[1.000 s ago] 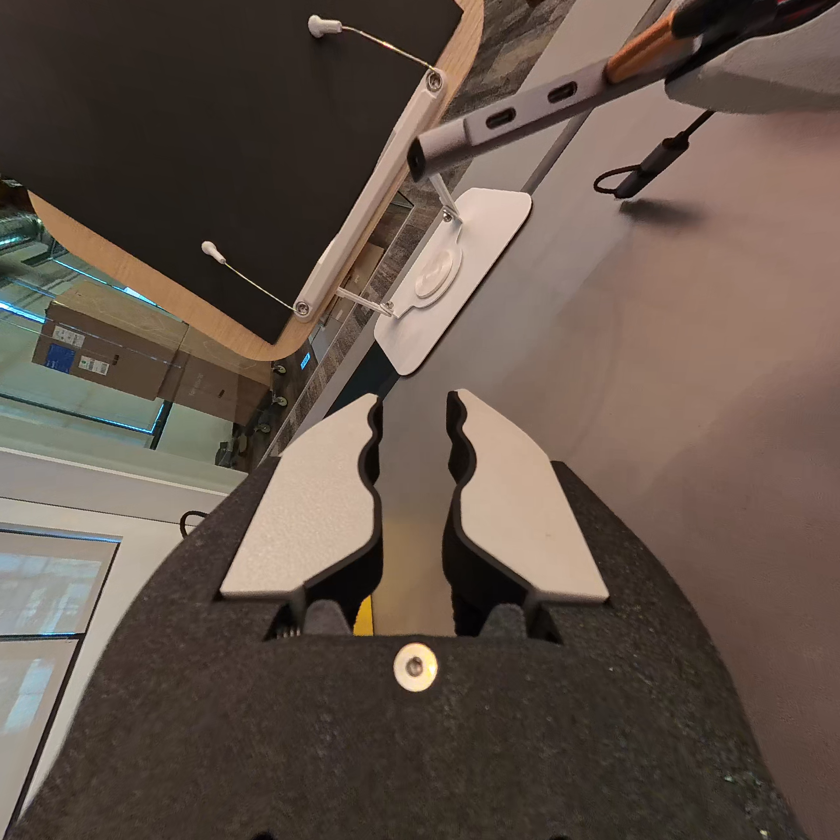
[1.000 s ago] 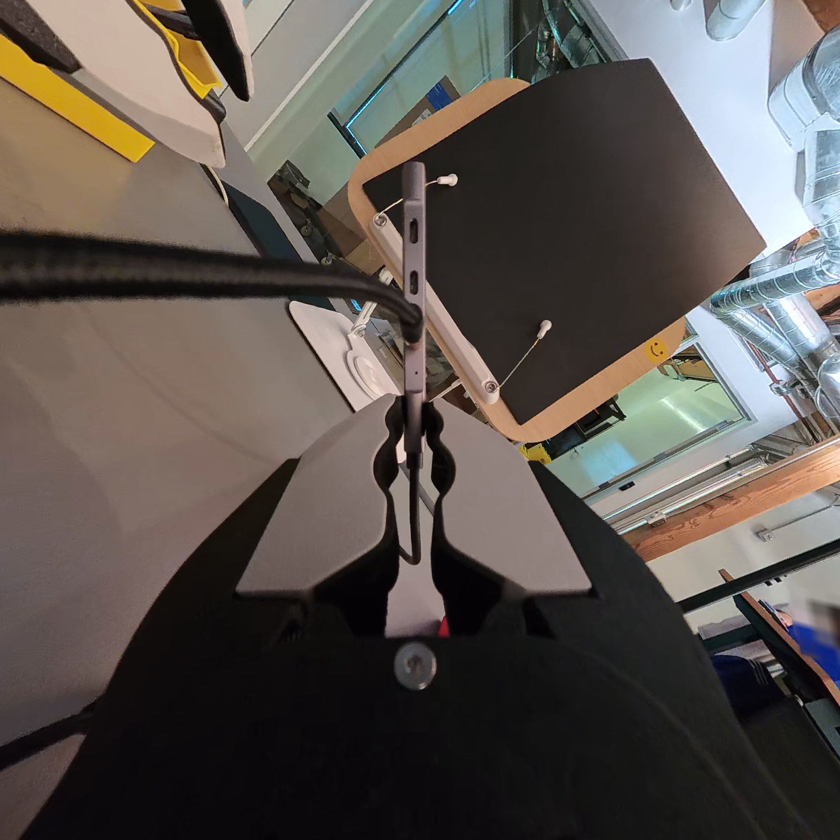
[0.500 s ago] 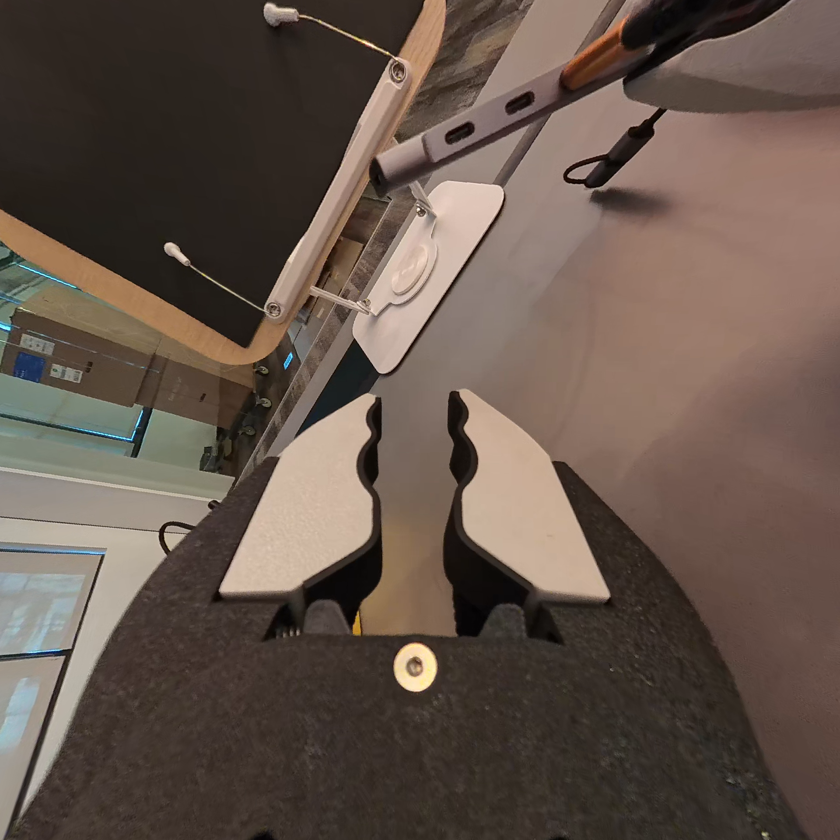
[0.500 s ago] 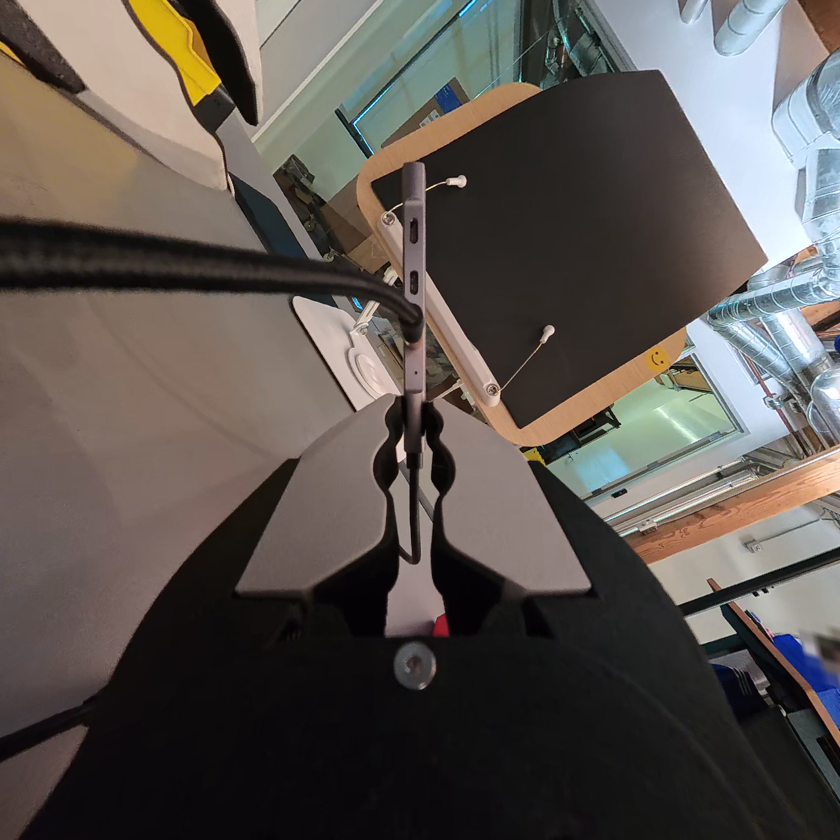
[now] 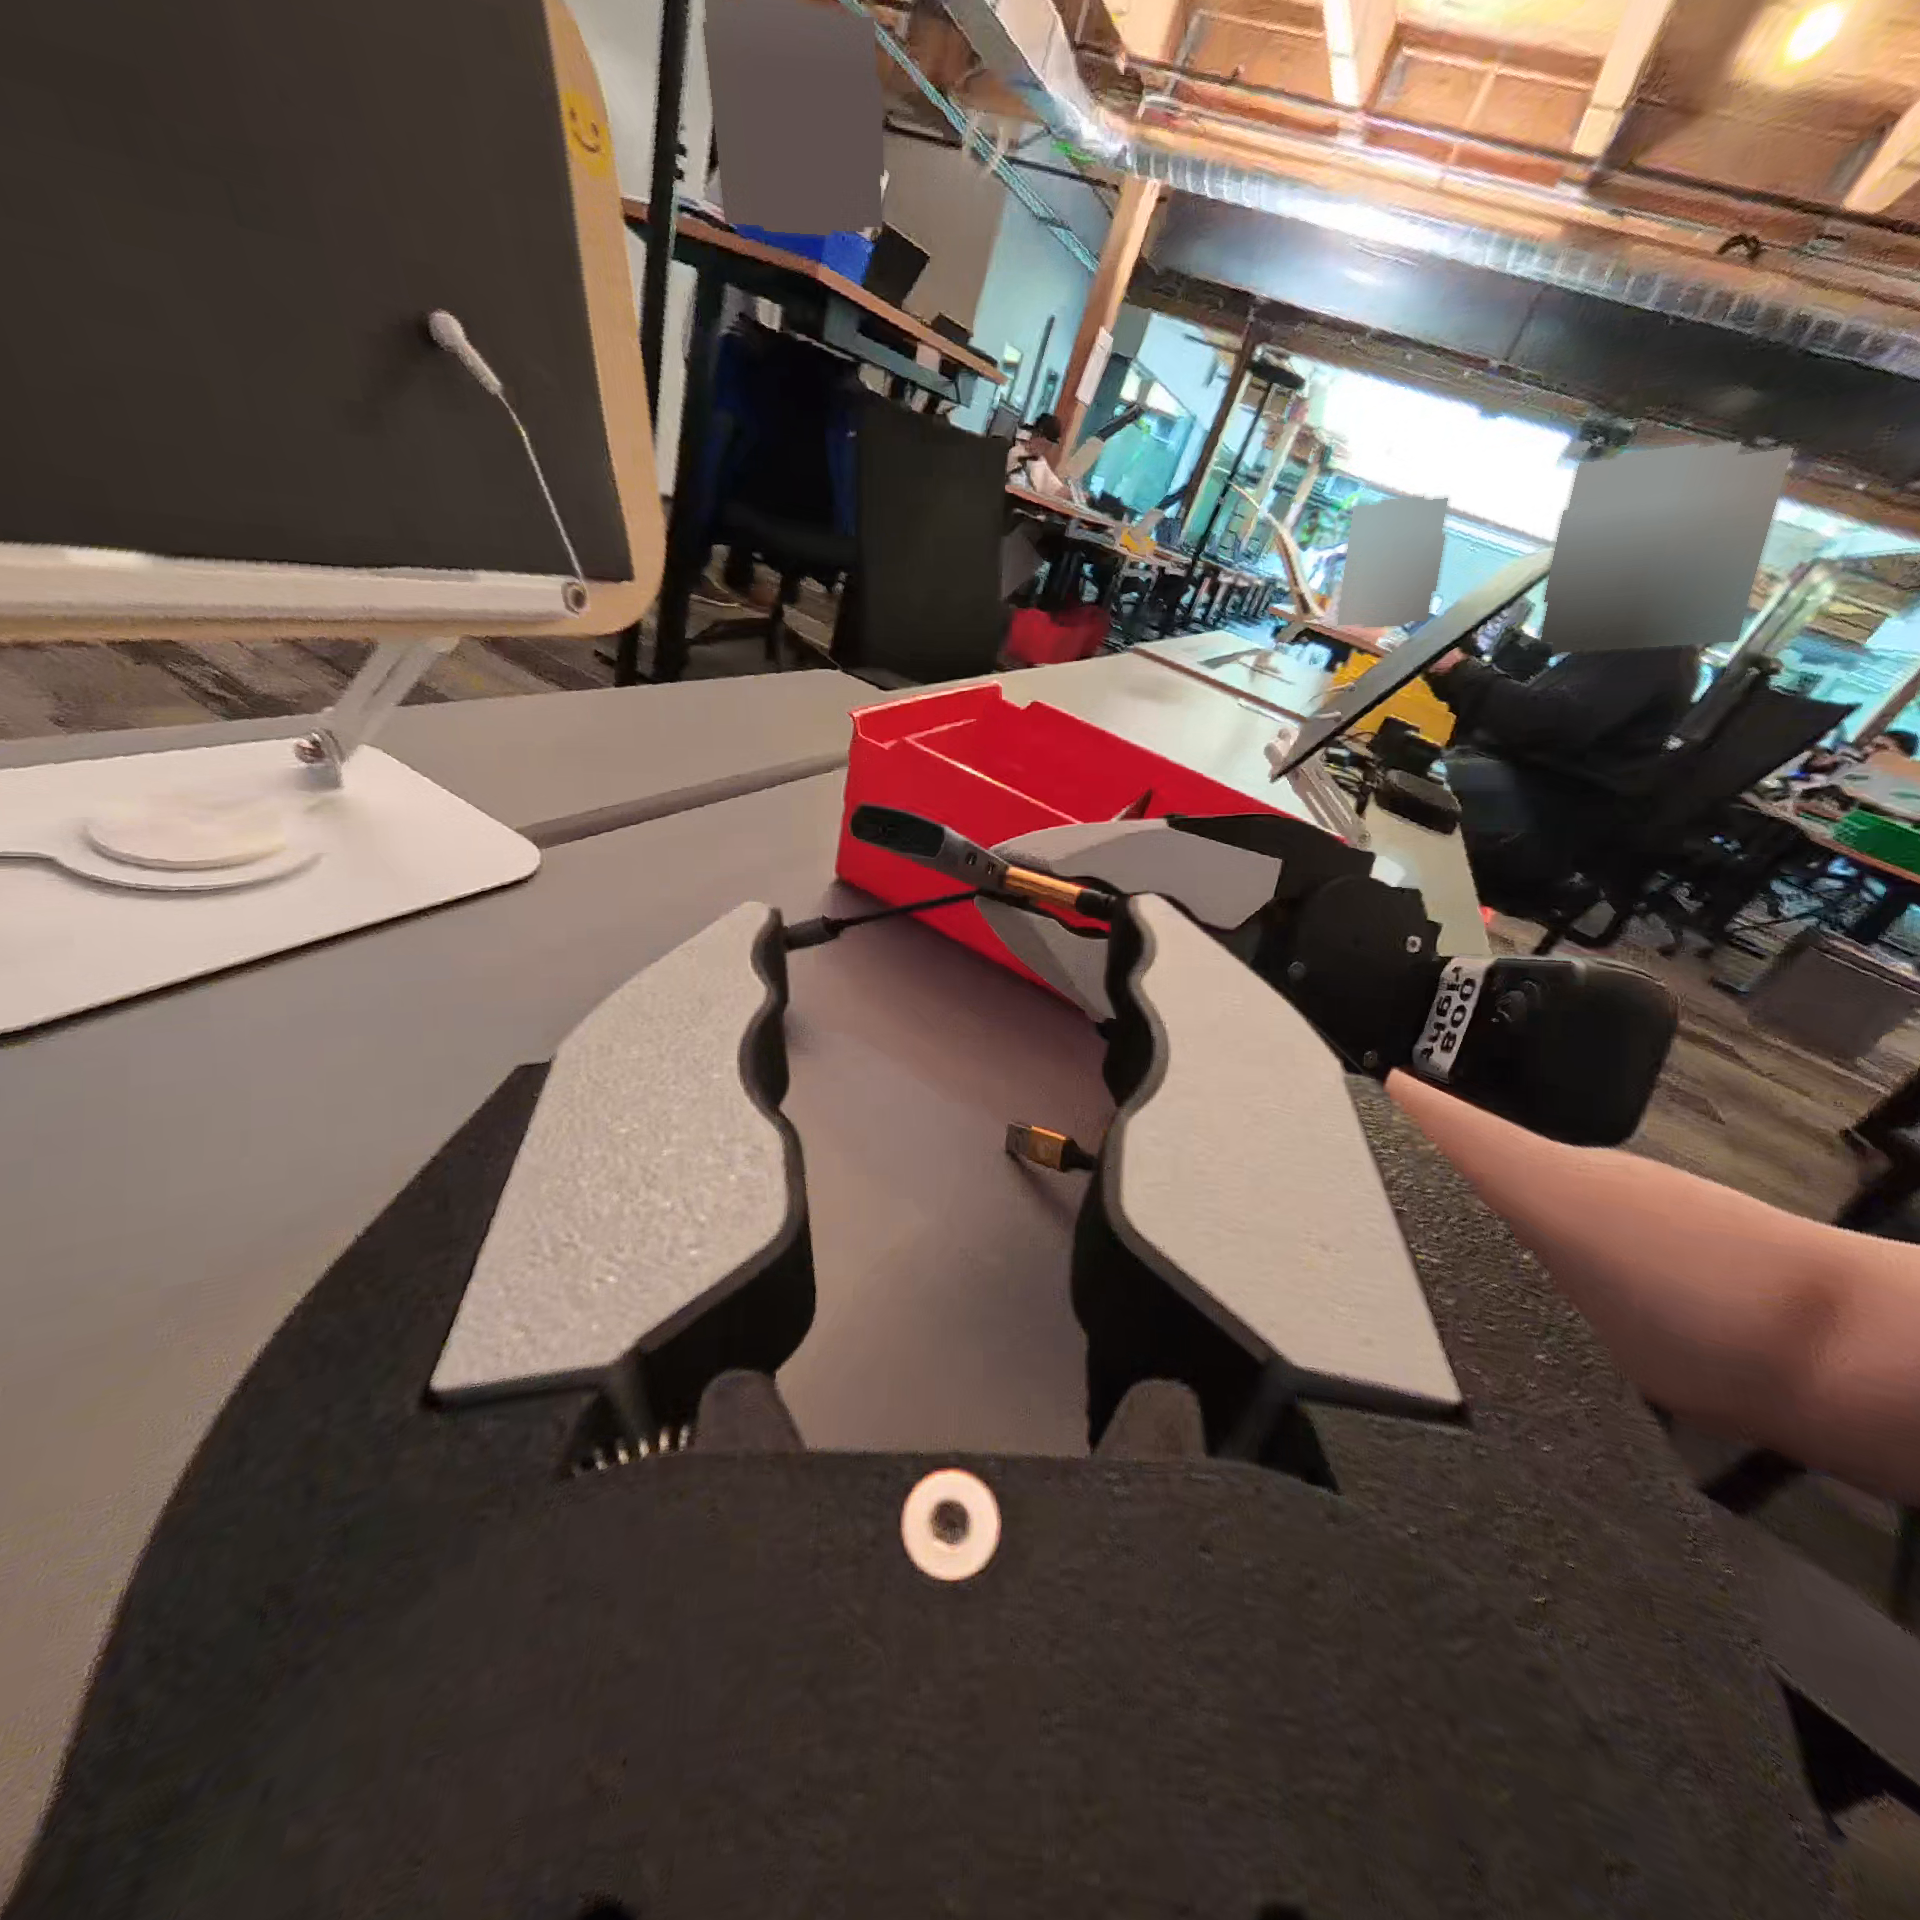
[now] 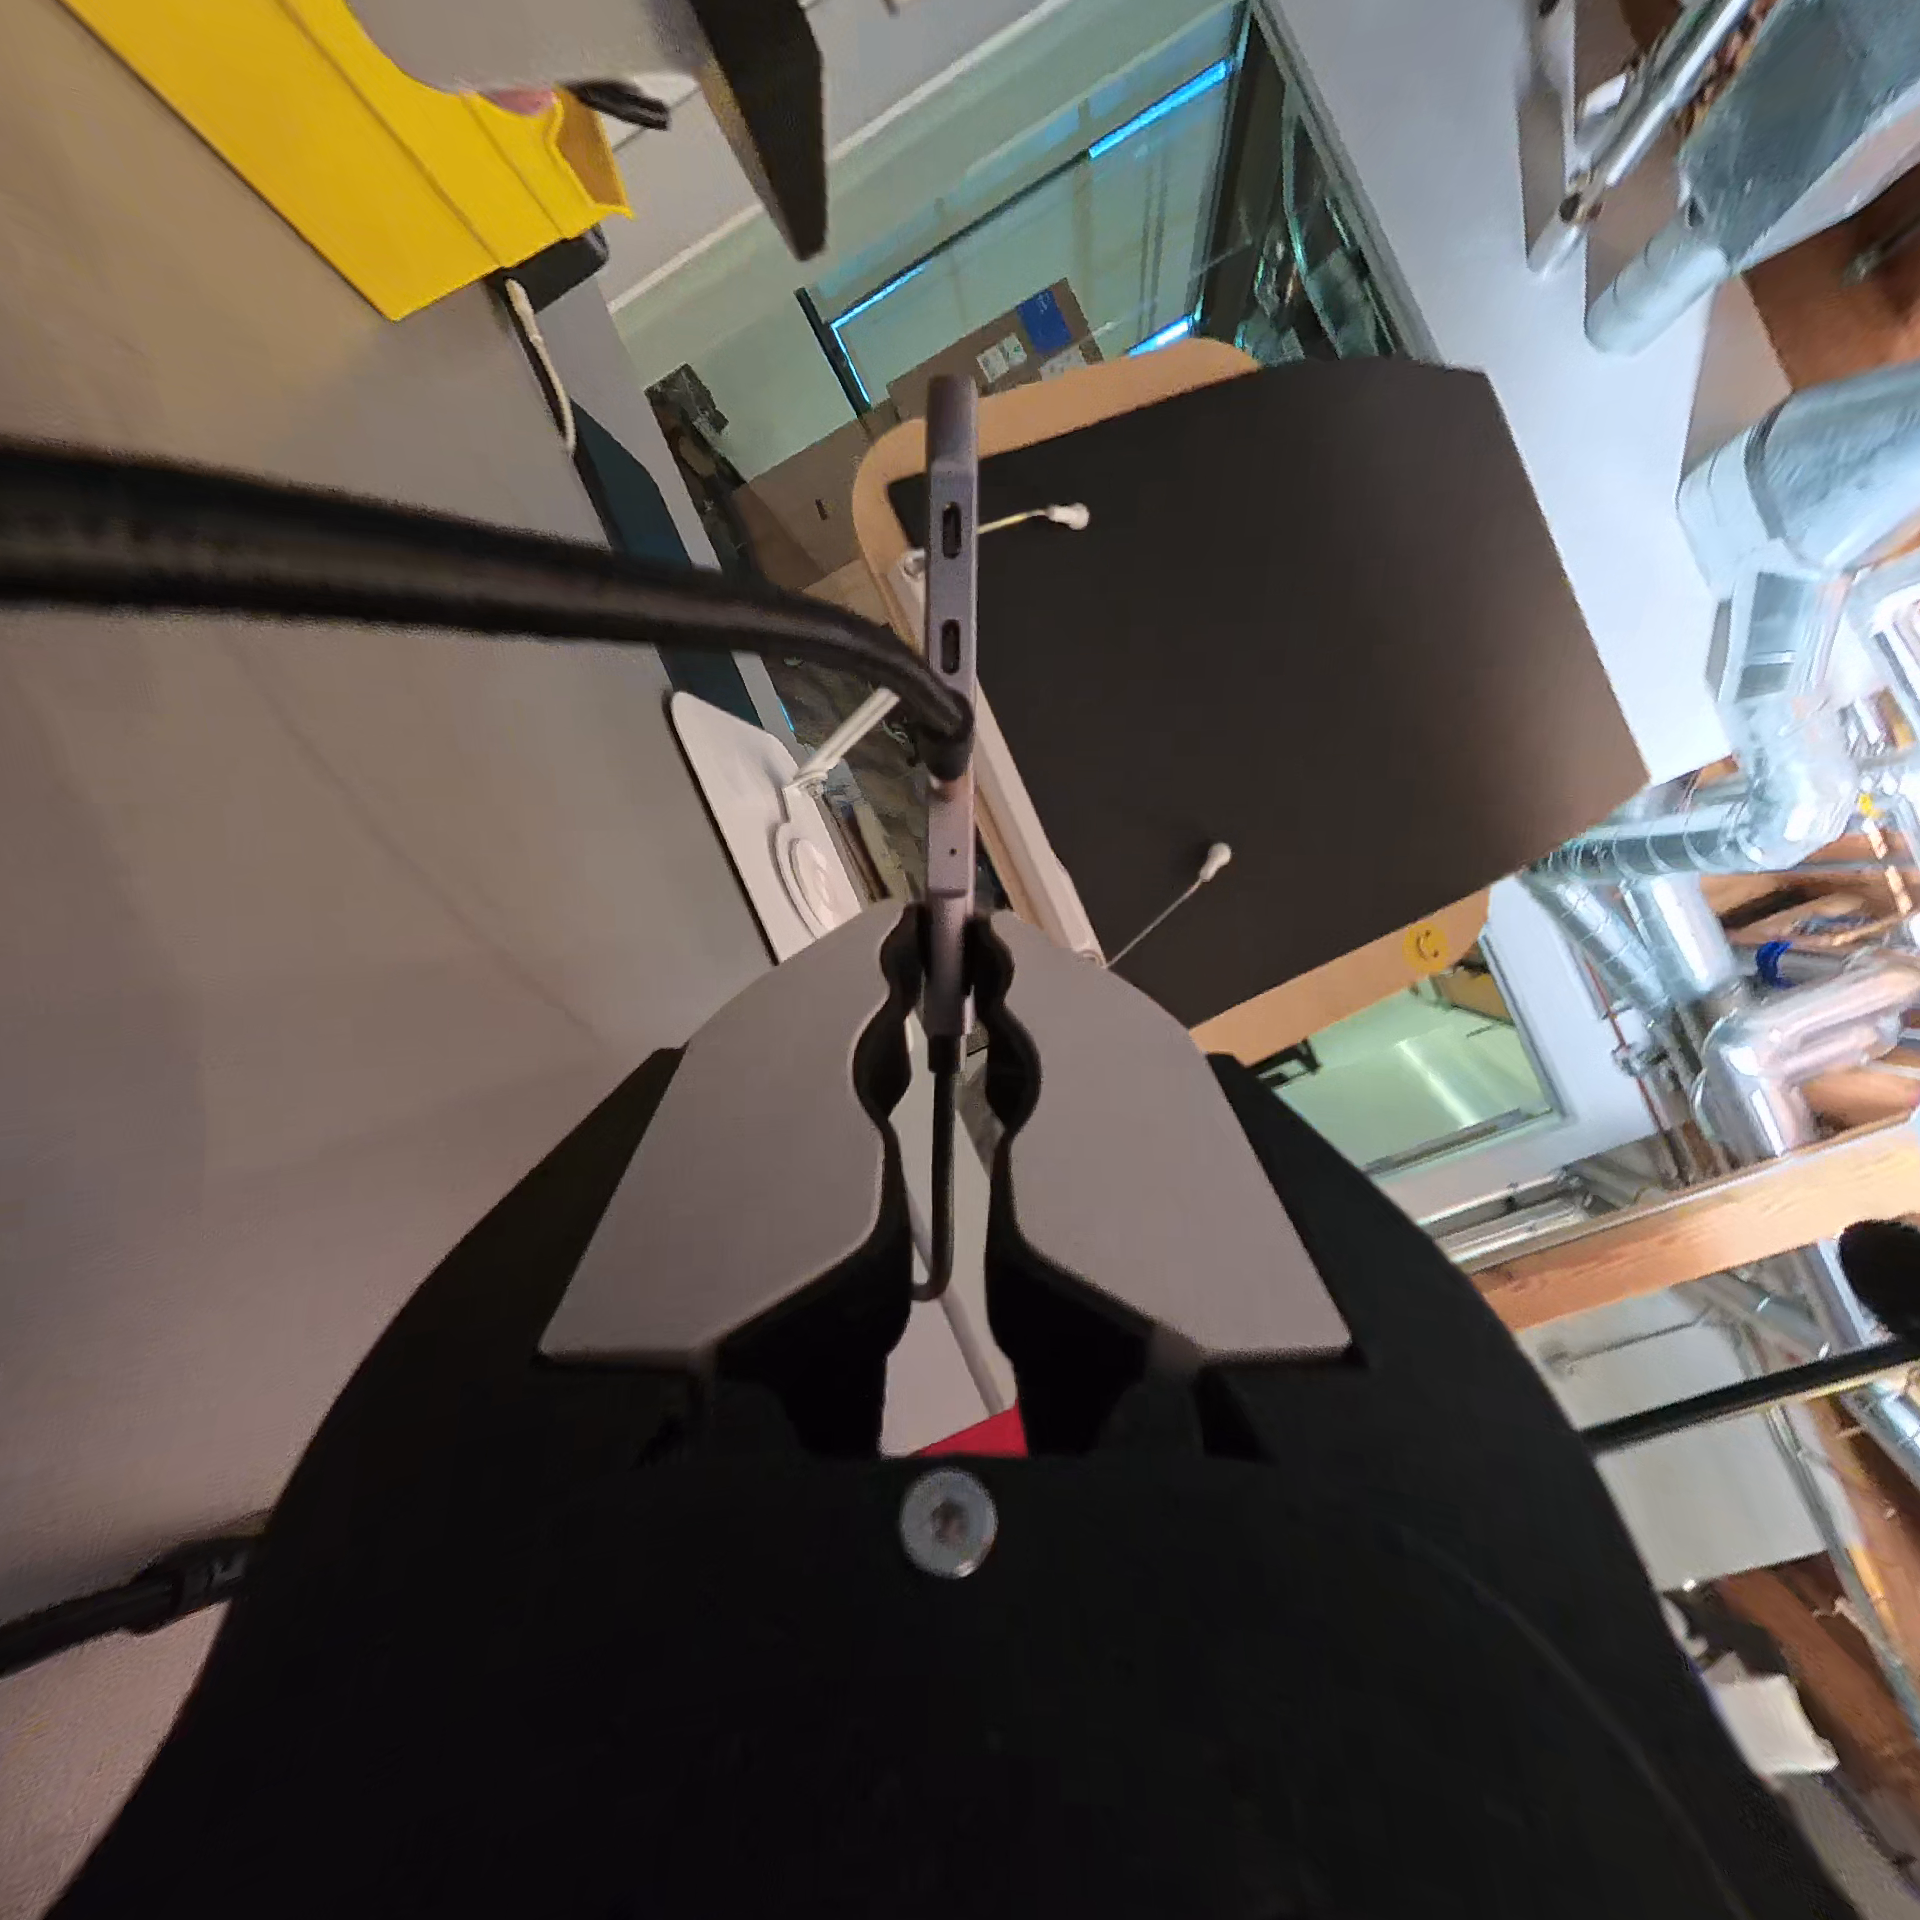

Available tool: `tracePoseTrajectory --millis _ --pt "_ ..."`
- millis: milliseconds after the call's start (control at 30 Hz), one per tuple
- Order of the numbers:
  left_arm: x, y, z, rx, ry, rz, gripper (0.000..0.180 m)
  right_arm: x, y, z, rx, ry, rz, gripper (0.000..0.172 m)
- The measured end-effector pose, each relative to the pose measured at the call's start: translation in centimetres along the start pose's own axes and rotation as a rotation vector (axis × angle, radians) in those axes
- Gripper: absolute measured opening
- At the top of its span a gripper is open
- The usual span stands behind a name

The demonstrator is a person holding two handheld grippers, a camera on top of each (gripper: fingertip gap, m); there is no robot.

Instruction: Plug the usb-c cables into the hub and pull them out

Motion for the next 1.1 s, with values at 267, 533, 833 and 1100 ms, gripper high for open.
tracePoseTrajectory --millis 267,533,833,1100 --pt "0.4 -1.0 -2.1 0.146 -0.094 0.022 0.06 1.6 0.4 1.9 -0.109 0.146 0.055 0.009" --pt "0.9 -1.2 -3.7 0.256 -0.143 0.05 0.044 2.5 0.7 2.6 -0.169 0.205 0.092 0.009" --pt "0.7 -1.3 -4.5 0.313 -0.144 0.014 0.03 2.8 0.9 3.2 -0.206 0.222 0.093 0.009" --pt "0.3 -1.3 -4.5 0.308 -0.153 -0.017 0.026 2.6 0.9 3.1 -0.206 0.217 0.078 0.009"
Point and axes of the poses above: each gripper's, where its closed fingertips meet, y back along the fingers, z out of its top, x = y × z across the jaws, the point moved 4 cm from there along y, back along the fingers, and after that the axes turned 11 degrees about y, right-handed, at the moved point
